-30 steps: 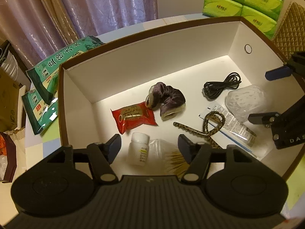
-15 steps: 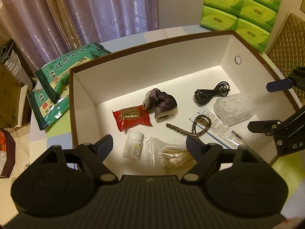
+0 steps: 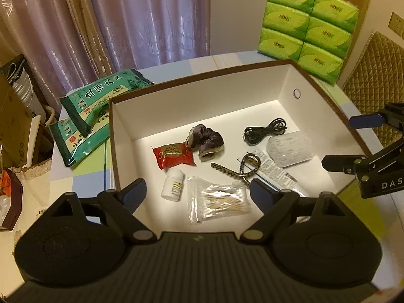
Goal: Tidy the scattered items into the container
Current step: 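Withdraw both tools from the box toward the green tube and white claw clip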
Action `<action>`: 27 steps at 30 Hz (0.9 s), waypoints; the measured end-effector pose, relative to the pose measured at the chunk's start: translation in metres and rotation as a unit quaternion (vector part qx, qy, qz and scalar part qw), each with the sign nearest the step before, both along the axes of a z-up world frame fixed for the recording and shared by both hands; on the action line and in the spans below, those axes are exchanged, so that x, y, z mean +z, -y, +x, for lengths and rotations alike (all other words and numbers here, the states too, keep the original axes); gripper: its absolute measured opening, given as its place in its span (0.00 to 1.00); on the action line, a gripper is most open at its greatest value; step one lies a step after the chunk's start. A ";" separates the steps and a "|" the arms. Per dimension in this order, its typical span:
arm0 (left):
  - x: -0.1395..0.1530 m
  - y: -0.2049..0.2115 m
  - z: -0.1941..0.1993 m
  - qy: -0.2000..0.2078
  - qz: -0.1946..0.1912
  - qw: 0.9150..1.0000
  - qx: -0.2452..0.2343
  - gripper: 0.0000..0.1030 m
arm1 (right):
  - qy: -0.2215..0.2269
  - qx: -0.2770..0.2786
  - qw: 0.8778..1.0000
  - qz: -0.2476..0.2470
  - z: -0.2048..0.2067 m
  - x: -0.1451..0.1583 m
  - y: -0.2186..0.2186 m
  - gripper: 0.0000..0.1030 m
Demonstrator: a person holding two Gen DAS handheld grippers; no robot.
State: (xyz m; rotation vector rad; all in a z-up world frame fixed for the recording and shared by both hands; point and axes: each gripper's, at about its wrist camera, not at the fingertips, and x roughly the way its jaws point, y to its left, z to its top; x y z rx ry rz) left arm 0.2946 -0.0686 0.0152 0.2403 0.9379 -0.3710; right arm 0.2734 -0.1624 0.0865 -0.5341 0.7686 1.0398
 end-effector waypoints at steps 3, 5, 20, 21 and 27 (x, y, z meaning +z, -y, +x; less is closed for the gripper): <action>0.007 -0.002 -0.009 0.002 0.000 1.000 0.002 0.84 | -0.003 -0.004 1.000 0.013 -0.008 0.007 0.007 0.87; 0.012 -0.004 -0.016 0.007 -0.001 1.000 0.003 0.84 | -0.005 -0.006 1.000 0.020 -0.014 0.010 0.010 0.87; 0.027 -0.034 -0.073 0.015 -0.014 1.000 0.016 0.86 | -0.020 0.000 0.998 0.064 -0.070 0.023 0.046 0.87; 0.026 -0.038 -0.078 0.014 -0.014 1.000 0.019 0.86 | -0.025 -0.001 0.998 0.065 -0.074 0.021 0.048 0.87; 0.019 -0.058 -0.102 0.007 -0.023 0.999 0.042 0.86 | -0.040 0.002 0.997 0.061 -0.101 0.010 0.059 0.87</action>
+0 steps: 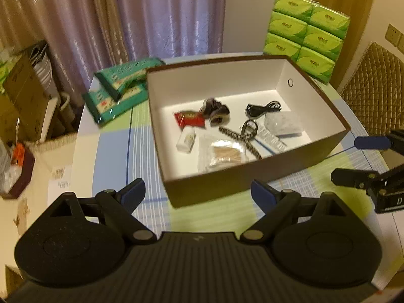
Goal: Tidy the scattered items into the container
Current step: 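Withdraw both tools from the box toward the green tube and white claw clip, then grasp the green lip-gel tube with the left tool while the right tool grasps the white claw clip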
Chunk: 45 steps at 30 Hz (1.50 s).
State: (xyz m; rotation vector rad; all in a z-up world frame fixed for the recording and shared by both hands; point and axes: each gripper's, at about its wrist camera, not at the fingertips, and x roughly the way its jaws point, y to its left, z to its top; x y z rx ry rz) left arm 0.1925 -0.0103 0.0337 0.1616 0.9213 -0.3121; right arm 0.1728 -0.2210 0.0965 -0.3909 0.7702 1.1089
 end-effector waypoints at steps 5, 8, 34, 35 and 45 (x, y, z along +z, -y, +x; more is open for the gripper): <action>-0.010 -0.011 -0.014 -0.009 0.004 1.000 0.005 0.86 | -0.008 0.013 1.000 -0.006 -0.018 -0.007 0.003 0.87; -0.015 -0.019 -0.020 -0.014 0.003 1.000 0.011 0.86 | -0.010 0.020 1.000 -0.009 -0.028 -0.011 0.003 0.87; -0.078 -0.057 -0.047 -0.079 -0.004 0.994 0.080 0.86 | -0.034 0.048 0.996 -0.066 -0.058 -0.066 -0.008 0.87; -0.081 -0.057 -0.048 -0.081 -0.002 0.993 0.082 0.86 | -0.037 0.049 0.996 -0.070 -0.060 -0.071 -0.006 0.87; -0.097 -0.061 -0.050 -0.096 0.001 0.992 0.085 0.86 | -0.028 0.068 0.994 -0.083 -0.069 -0.099 -0.002 0.87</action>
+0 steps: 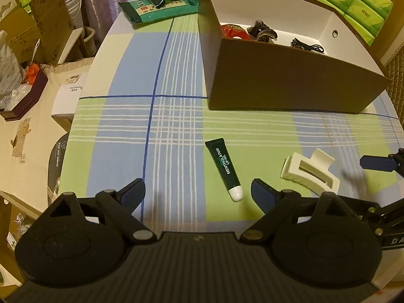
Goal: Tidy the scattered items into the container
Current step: 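Grasp the green lip-gel tube with the left tool while the right tool grasps the white claw clip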
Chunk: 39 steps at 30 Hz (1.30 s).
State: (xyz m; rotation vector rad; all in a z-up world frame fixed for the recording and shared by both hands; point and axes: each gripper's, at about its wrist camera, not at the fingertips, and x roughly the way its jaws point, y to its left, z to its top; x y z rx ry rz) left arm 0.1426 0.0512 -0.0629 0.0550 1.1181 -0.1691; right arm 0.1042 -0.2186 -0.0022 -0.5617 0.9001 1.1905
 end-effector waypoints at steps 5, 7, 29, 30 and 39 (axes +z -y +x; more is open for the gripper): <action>-0.005 0.000 0.003 -0.004 -0.001 1.000 0.002 0.86 | 0.017 0.013 1.000 -0.001 -0.002 -0.013 -0.007 0.87; -0.007 0.000 0.003 -0.007 0.000 1.000 0.002 0.86 | 0.023 0.017 1.000 0.000 -0.003 -0.016 -0.009 0.86; -0.032 0.006 0.021 -0.029 0.010 1.000 -0.004 0.86 | 0.025 0.012 0.999 -0.019 0.017 -0.037 -0.025 0.40; -0.033 0.008 0.022 -0.030 0.010 0.999 -0.006 0.86 | 0.025 0.002 1.000 -0.019 0.020 -0.036 -0.022 0.40; -0.041 0.023 0.030 -0.027 0.010 0.999 -0.030 0.80 | 0.006 -0.098 0.995 -0.018 0.061 -0.026 0.019 0.40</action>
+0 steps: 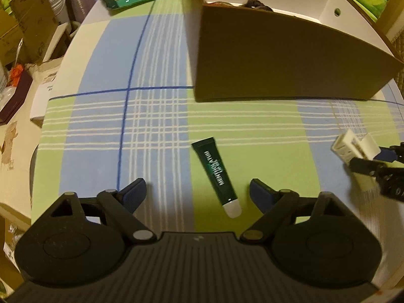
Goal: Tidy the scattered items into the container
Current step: 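Grasp the green lip-gel tube with the left tool while the right tool grasps the white claw clip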
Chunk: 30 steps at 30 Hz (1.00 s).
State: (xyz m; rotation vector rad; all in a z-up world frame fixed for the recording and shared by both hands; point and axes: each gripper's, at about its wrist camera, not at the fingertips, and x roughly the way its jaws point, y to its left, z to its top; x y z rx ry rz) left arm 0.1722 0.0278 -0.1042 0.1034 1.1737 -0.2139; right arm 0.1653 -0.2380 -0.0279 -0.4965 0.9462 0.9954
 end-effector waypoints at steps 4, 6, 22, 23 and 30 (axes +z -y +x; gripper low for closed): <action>-0.005 0.008 0.001 0.001 0.003 1.000 -0.016 0.77 | -0.001 -0.030 1.000 -0.001 0.012 0.004 0.019 0.40; -0.007 0.011 0.001 0.002 0.005 1.000 -0.022 0.75 | 0.000 -0.043 0.999 -0.001 0.016 0.005 0.027 0.40; -0.011 0.014 -0.011 0.026 0.016 0.997 -0.072 0.36 | 0.003 -0.065 0.998 -0.005 0.015 0.007 0.044 0.40; -0.010 0.012 -0.014 0.027 0.016 0.997 -0.075 0.33 | 0.003 -0.065 0.998 -0.005 0.015 0.007 0.044 0.40; -0.009 0.003 -0.026 0.031 0.014 0.996 -0.081 0.23 | 0.002 -0.068 0.998 -0.003 0.013 0.007 0.051 0.40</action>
